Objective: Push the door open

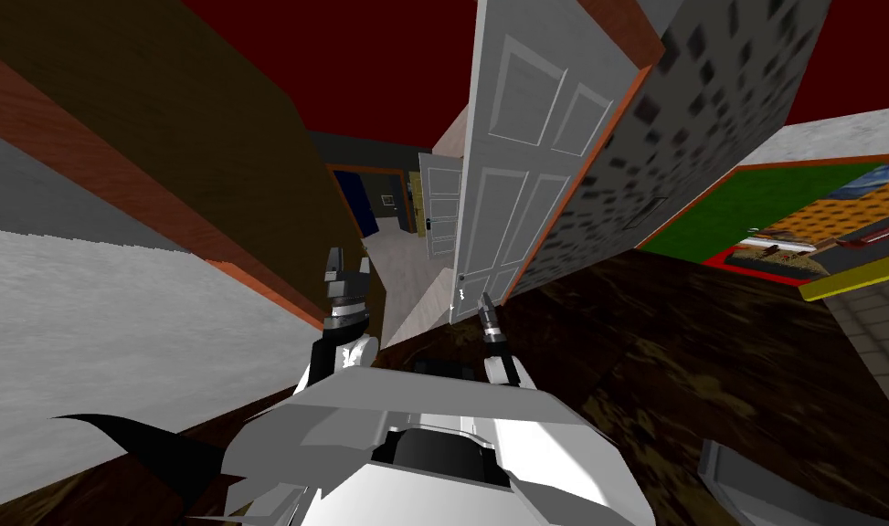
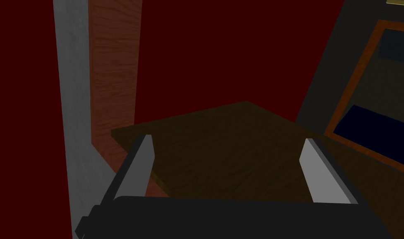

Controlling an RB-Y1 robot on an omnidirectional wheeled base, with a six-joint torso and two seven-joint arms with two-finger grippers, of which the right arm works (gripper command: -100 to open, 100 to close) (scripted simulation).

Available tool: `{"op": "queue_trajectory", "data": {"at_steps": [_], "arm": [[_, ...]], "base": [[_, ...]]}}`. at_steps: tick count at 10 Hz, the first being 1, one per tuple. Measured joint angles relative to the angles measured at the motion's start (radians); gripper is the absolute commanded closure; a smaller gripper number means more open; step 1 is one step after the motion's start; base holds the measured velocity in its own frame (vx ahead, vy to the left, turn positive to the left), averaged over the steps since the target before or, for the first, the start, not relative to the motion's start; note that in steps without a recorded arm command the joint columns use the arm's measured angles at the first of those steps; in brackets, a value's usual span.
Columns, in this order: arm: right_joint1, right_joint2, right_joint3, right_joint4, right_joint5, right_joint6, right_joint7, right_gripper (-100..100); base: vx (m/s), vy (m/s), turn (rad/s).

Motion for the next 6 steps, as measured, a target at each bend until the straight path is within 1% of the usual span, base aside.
{"op": "queue_trajectory", "data": {"at_steps": [1, 2, 3, 4, 6], "arm": [[-0.004, -0.004, 0.007, 0.023, 0.001, -0.005, -0.006, -100], [-0.014, -0.004, 0.014, 0.051, 0.002, -0.007, -0.01, -100], [-0.029, -0.01, 0.019, 0.083, 0.001, -0.011, -0.017, -100], [-0.042, -0.014, 0.024, 0.121, 0.001, -0.021, -0.024, -100], [-0.061, -0.017, 0.038, 0.196, 0.003, -0.043, -0.033, -100]], "base": [[0.093, -0.058, 0.14], [0.088, -0.061, 0.118], [0.091, -0.058, 0.102], [0.094, -0.056, 0.089], [0.084, -0.062, 0.104]]}}
